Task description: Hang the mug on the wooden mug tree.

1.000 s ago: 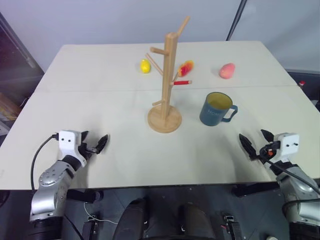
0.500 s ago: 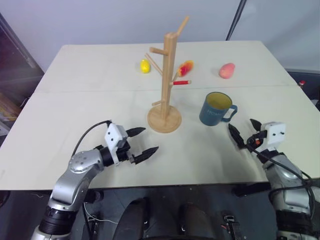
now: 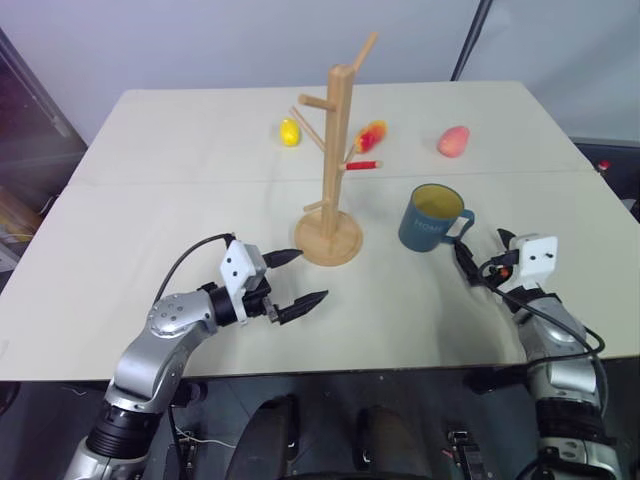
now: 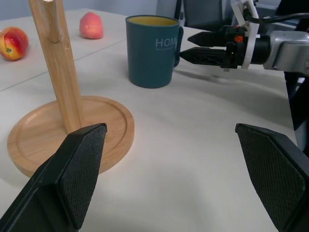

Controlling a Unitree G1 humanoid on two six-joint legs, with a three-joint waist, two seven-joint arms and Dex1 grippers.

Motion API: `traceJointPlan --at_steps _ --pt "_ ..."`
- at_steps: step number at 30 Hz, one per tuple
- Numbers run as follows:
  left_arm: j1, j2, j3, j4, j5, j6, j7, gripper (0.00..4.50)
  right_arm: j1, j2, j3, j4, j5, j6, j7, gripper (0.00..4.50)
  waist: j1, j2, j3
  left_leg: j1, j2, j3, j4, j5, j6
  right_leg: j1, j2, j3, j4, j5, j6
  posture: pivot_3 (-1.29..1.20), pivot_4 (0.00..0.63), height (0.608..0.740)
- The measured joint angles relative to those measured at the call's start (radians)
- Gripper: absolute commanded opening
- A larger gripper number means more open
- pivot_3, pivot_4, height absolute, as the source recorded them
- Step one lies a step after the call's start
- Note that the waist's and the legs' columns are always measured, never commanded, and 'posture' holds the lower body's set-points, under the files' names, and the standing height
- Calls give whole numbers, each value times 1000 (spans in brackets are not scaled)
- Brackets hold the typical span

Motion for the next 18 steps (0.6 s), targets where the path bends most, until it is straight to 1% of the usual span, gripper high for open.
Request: traceJointPlan --at_steps 11,12,13,14,16,17,18 --pt "3 -2 0 -21 -4 0 14 4500 -85 13 17 123 -31 -27 -18 4460 -1 0 0 0 0 0 0 0 0 0 2 0 0 0 0 0 150 740" --pt "3 -2 0 -21 -4 0 14 4500 -89 16 18 133 -33 -29 -18 3937 -1 0 0 0 0 0 0 0 0 0 3 0 0 0 0 0 150 740" --pt "3 -2 0 -21 -4 0 14 4500 -95 20 19 145 -34 -31 -16 3700 -1 0 0 0 0 0 0 0 0 0 3 0 0 0 0 0 150 740" --pt "3 -2 0 -21 -4 0 14 4500 -101 21 22 157 -34 -33 -12 3274 -1 0 0 0 0 0 0 0 0 0 3 0 0 0 0 0 150 740" --pt "3 -2 0 -21 -4 0 14 4500 -111 21 26 170 -33 -38 1 2295 -2 0 0 0 0 0 0 0 0 0 3 0 0 0 0 0 150 740" --pt "2 -2 0 -21 -4 0 14 4500 -114 21 28 173 -31 -41 11 1563 -1 0 0 0 0 0 0 0 0 0 3 0 0 0 0 0 150 740" --pt "2 -2 0 -21 -4 0 14 4500 -115 22 29 174 -28 -42 17 1109 -1 0 0 0 0 0 0 0 0 0 3 0 0 0 0 0 150 740"
